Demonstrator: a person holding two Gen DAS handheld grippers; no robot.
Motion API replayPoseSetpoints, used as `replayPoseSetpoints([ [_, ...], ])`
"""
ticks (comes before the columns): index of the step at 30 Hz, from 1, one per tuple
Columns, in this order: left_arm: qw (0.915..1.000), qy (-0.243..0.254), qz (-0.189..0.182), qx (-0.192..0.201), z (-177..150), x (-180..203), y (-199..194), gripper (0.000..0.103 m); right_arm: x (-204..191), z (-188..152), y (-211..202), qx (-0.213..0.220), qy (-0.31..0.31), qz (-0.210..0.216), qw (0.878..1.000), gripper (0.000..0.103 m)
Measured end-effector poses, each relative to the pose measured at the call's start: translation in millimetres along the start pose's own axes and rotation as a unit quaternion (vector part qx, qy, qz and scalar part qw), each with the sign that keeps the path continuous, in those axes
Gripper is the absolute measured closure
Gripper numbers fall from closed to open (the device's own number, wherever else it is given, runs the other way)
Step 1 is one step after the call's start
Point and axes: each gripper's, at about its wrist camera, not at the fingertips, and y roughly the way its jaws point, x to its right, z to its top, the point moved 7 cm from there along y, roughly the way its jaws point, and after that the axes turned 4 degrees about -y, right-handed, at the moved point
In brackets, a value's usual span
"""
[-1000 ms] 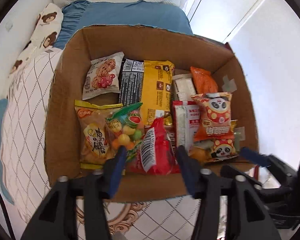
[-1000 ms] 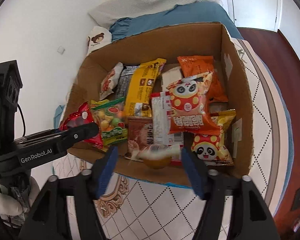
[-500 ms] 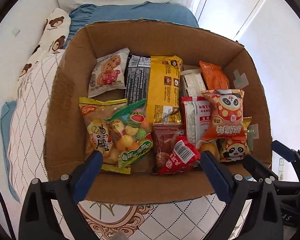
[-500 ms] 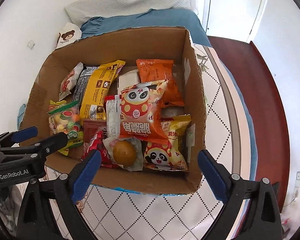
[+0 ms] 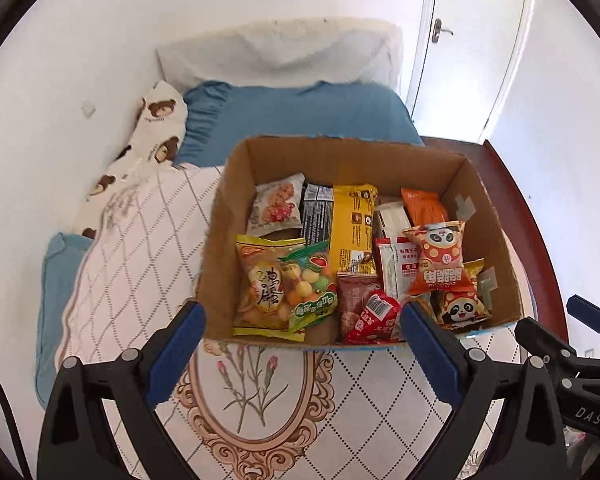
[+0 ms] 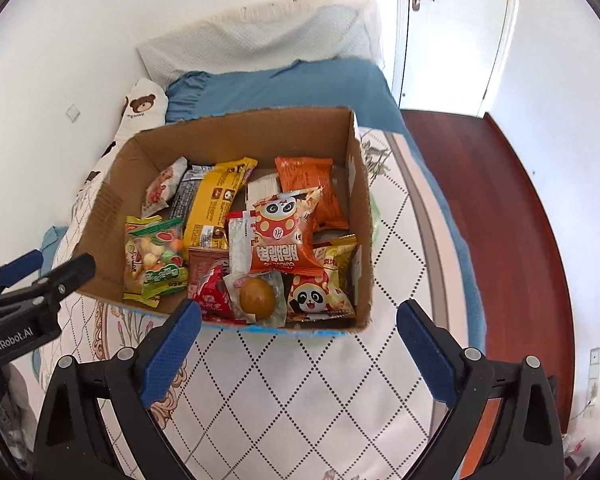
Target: Organize snacks
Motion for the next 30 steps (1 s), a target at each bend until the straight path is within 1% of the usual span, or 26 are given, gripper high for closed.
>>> replayPoseSetpoints([
  [4,0.9992,0.005,-0.002,0.039,-9,-3,-43,0.003,-8,-11,-40,0.033,-0.011,-0.001,0.999,0.003],
  [7,0.9981,0.008,-0.004,0.060,-18,-4,-73,0.003,-15,-18,-77,0.064,-0.018,-0.002,0.998,0.002],
  [10,0.9973,0.006,-0.013,0.072,-28,-5,-97,0.003,-21,-26,-111,0.094,-0.023,-0.006,0.995,0.001],
  [15,0.9955,0.006,-0.025,0.091,-42,-4,-132,0.003,-27,-42,-158,0.127,-0.021,-0.007,0.992,0.001],
  [18,0.9945,0.011,-0.032,0.099,-50,-2,-149,0.003,-30,-50,-180,0.140,-0.020,-0.006,0.990,0.001],
  [21,0.9934,0.019,-0.029,0.110,-60,0,-167,0.003,-33,-59,-200,0.155,-0.023,-0.011,0.988,0.001],
  [23,0.9929,0.015,-0.030,0.114,-66,-1,-178,0.003,-35,-65,-213,0.163,-0.023,-0.012,0.986,0.001],
  [26,0.9920,0.007,-0.034,0.121,-73,-5,-191,0.003,-37,-72,-228,0.171,-0.020,-0.009,0.985,0.000],
  [30,0.9902,0.005,-0.028,0.137,-77,-8,-204,0.003,-36,-78,-239,0.179,-0.017,-0.014,0.984,0.000],
])
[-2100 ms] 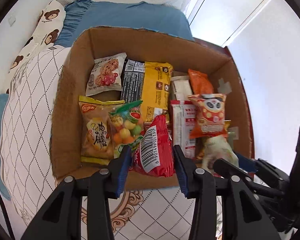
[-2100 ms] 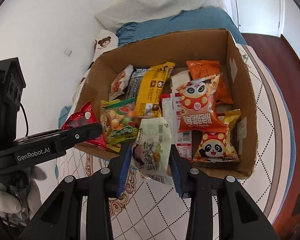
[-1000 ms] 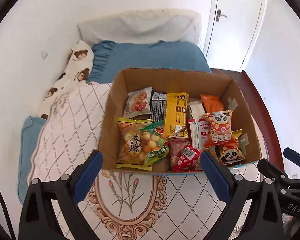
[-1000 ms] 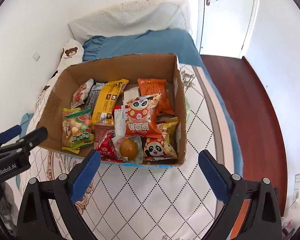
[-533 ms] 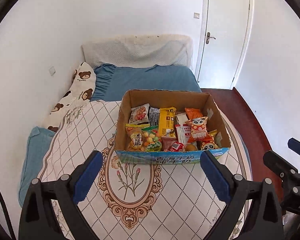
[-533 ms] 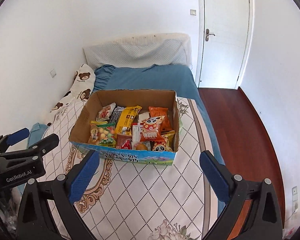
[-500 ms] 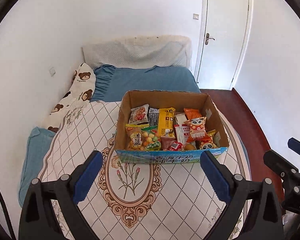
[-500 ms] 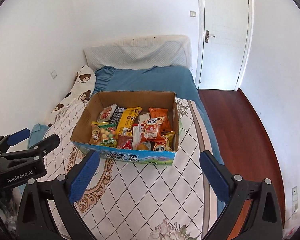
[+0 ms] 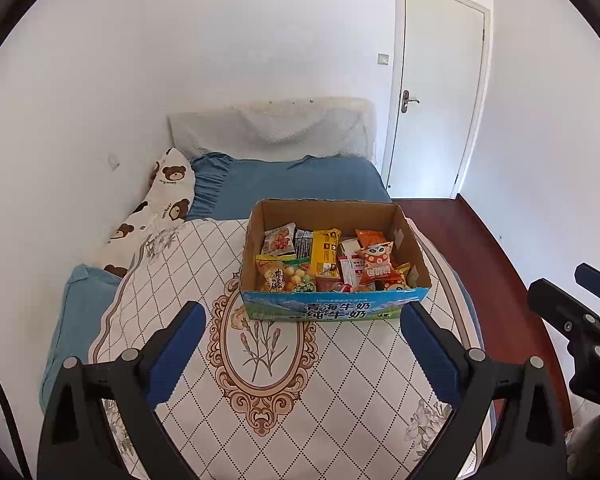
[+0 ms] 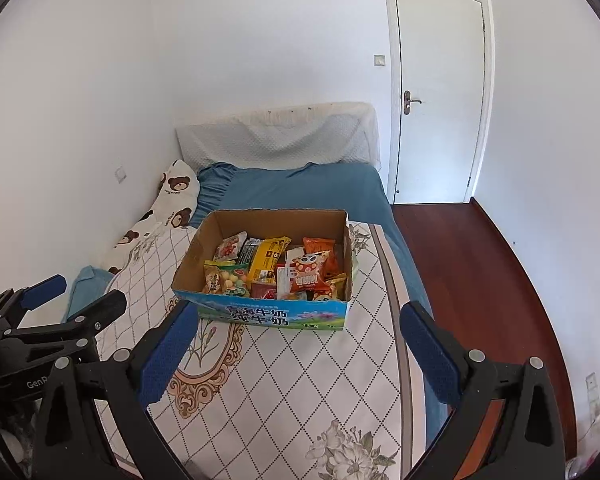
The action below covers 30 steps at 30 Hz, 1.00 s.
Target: Organize snacks
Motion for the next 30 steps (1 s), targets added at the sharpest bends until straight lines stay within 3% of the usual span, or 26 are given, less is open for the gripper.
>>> replayPoseSetpoints([
  [8,0.9999,-0.008,0.002,-0.006,-6,-2,7,0.003,1,-4,-2,0.002,0.003,-0.004,1.000,0.000],
  [25,0.9985,-0.008,0.052,-0.015,8,-13,86,0.000,22,6,87,-0.009,0.018,-0.049,0.999,0.000],
  [30,0.9984,-0.002,0.051,-0.026,7,-10,107,0.000,25,4,108,-0.020,0.020,-0.052,0.998,0.000],
])
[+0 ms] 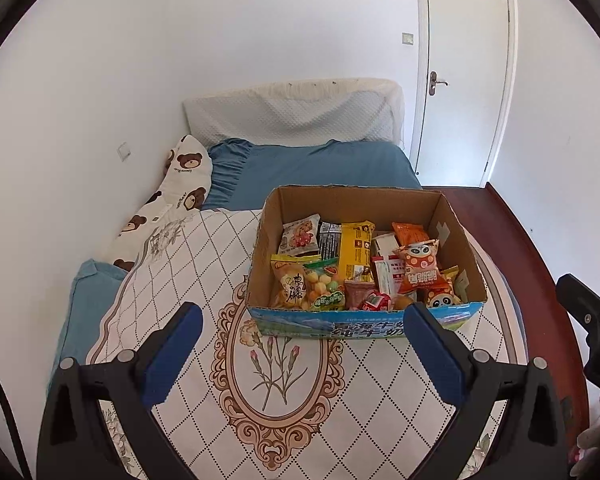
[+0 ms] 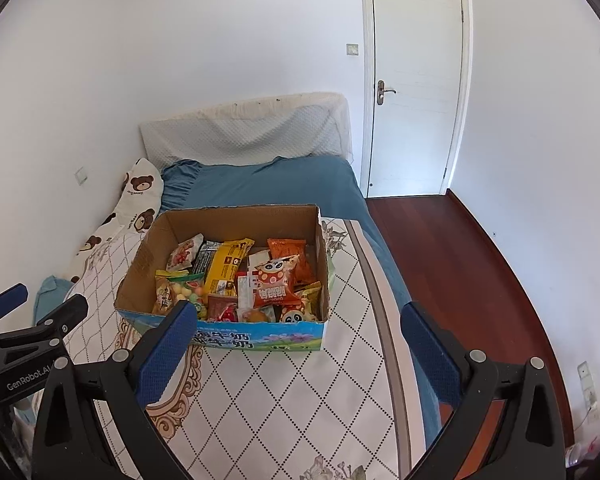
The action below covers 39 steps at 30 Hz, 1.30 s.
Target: Organize snacks
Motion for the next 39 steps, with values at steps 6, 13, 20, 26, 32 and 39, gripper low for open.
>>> replayPoseSetpoints([
  [6,0.9999,-0.002,0.001,-0.014,-3,3,17,0.000,-2,-3,18,-0.011,0.001,-0.002,1.000,0.000],
  [13,0.9998,-0.001,0.003,-0.018,-4,2,21,0.000,-5,-8,28,-0.022,0.000,0.002,1.000,0.000],
  [20,0.9999,-0.005,0.000,-0.016,-2,0,19,0.000,-7,-11,31,-0.025,-0.001,0.003,1.000,0.000],
  [26,0.9999,-0.004,-0.002,-0.015,-2,1,16,0.000,-9,-10,28,-0.024,-0.002,0.003,1.000,0.000],
  [32,0.9999,-0.003,-0.003,-0.015,-5,1,13,0.000,-10,-12,29,-0.026,-0.004,0.003,1.000,0.000],
  [39,0.9998,-0.003,-0.005,-0.017,-7,2,14,0.000,-10,-14,29,-0.027,-0.003,0.005,1.000,0.000],
])
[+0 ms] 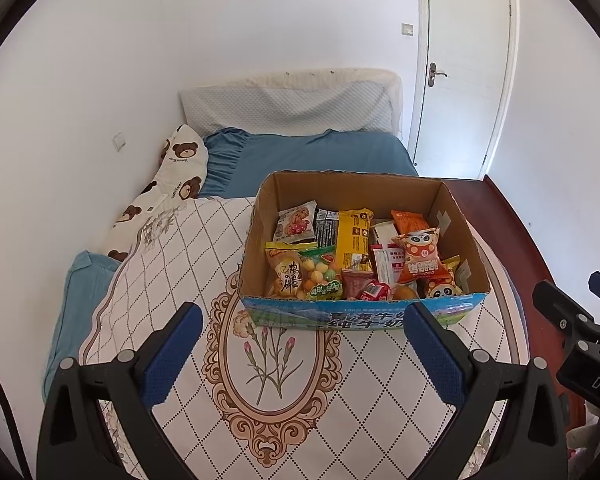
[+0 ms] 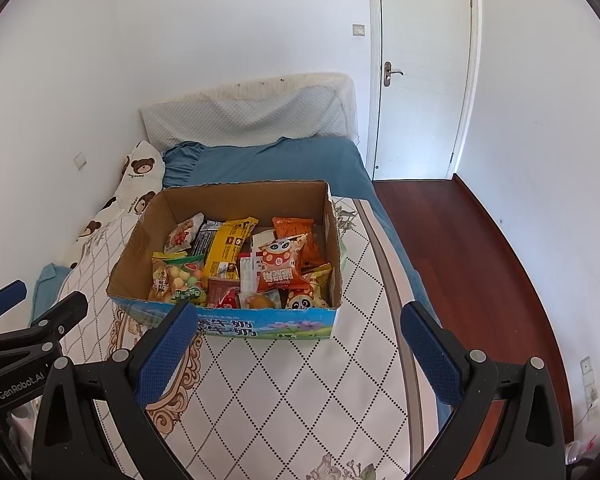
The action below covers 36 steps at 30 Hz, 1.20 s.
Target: Organize snacks
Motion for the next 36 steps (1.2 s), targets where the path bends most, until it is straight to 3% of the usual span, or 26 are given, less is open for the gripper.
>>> replayPoseSetpoints([
  [36,0.9999,0.003,0.000,0.010,4.4,3.8,-6.0,0.000,3.0,5.8,-4.8,0.005,0.003,0.007,1.000,0.000],
])
